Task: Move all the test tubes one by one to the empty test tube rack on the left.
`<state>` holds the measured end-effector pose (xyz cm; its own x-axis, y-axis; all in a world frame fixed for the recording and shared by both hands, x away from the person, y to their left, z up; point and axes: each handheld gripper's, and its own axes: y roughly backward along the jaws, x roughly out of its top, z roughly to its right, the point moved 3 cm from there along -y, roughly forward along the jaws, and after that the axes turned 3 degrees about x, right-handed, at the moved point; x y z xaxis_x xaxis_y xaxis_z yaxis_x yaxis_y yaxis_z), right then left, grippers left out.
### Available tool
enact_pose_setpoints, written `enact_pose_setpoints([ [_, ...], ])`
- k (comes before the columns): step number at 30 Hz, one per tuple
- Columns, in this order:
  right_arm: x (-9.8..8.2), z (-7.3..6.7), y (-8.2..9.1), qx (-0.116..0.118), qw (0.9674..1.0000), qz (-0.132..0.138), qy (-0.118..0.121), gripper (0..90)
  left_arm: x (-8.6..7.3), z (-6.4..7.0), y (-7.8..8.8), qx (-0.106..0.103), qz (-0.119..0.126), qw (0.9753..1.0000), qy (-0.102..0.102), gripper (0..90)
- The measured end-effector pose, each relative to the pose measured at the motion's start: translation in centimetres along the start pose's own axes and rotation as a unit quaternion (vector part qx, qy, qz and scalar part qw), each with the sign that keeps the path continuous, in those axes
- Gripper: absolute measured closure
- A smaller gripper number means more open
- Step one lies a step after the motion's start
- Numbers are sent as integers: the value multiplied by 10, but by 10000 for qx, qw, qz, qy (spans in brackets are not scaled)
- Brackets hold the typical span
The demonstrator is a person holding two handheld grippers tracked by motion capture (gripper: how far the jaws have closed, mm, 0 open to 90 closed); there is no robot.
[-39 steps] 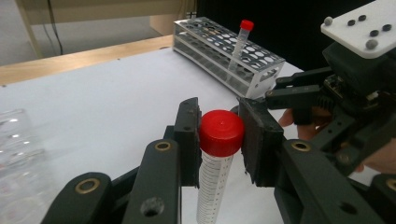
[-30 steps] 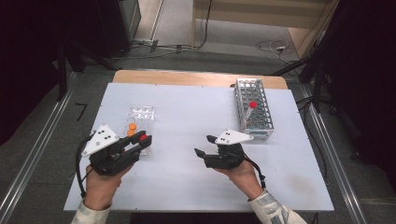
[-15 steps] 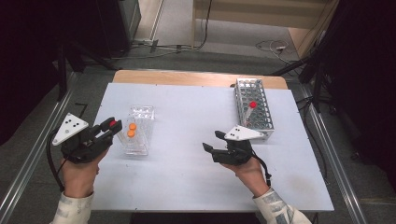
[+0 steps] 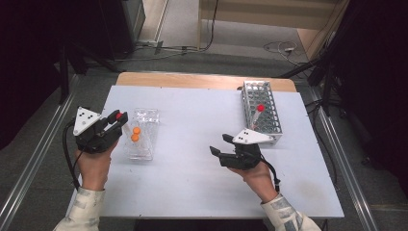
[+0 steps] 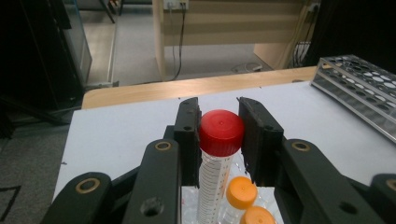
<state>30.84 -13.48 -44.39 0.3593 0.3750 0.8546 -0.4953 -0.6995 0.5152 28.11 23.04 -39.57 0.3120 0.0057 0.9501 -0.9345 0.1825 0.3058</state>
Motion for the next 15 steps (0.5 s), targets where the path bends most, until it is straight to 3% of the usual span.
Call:
enact_pose_setpoints([
  [15,1,1,1,-14,10000,32,3,346,-25,0,-15,15,-437,9990,74,687],
])
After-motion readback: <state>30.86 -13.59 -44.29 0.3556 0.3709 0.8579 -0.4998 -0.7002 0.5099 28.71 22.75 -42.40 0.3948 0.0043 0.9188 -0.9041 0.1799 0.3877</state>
